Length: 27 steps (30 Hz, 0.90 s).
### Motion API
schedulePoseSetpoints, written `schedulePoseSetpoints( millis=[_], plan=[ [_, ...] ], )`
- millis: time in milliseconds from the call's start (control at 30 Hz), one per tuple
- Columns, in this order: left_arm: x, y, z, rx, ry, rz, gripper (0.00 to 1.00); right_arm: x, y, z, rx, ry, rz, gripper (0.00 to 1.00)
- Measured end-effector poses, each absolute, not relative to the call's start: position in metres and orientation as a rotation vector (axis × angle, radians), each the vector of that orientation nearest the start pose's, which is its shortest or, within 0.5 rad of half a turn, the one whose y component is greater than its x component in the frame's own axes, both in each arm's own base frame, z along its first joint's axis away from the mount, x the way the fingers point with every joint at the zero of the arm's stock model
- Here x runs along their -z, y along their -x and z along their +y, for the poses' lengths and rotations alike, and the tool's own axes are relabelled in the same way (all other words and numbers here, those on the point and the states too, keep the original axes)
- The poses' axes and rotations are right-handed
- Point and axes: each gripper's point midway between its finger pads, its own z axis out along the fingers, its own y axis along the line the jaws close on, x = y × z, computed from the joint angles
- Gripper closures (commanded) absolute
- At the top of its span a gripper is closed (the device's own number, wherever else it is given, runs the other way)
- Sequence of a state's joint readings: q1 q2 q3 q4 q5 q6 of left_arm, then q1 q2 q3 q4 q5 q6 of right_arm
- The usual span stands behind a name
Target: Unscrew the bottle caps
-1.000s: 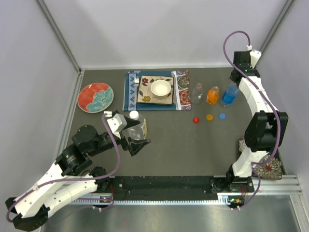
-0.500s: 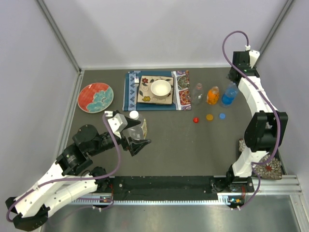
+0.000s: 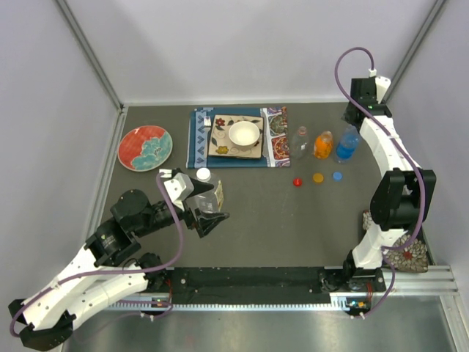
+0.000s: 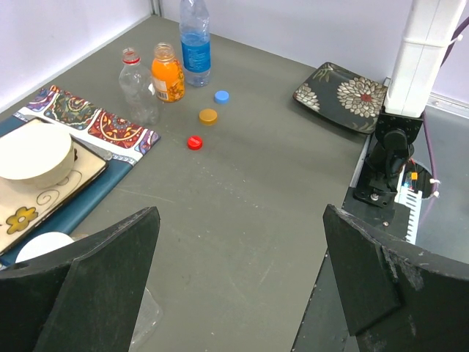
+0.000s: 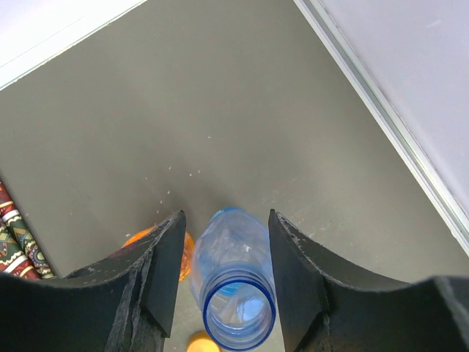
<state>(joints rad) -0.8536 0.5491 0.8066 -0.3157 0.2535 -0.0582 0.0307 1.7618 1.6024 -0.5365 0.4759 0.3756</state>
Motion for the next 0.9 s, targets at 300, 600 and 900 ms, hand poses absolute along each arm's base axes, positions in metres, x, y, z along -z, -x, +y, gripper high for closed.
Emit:
schedulePoseSetpoints(
  millis=[300,600,900],
  plan=[
    [-0.316,-0.134,-0.224,0.897,-0.843,1.481,0.01,-0.211,-0.48,-0.052,0.311,-0.615,2.109,0.42],
    [-0.315,-0.134,-0.224,0.897,-0.843,1.482,0.01,-0.242,-0.48,-0.043,0.261,-0.612,2.051,0.21],
    [-0.318,-0.158,-0.206,0.787,-0.66,1.541,0.01,-0.408,-0.419,0.073,-0.199,-0.369,1.727,0.24]
  ],
)
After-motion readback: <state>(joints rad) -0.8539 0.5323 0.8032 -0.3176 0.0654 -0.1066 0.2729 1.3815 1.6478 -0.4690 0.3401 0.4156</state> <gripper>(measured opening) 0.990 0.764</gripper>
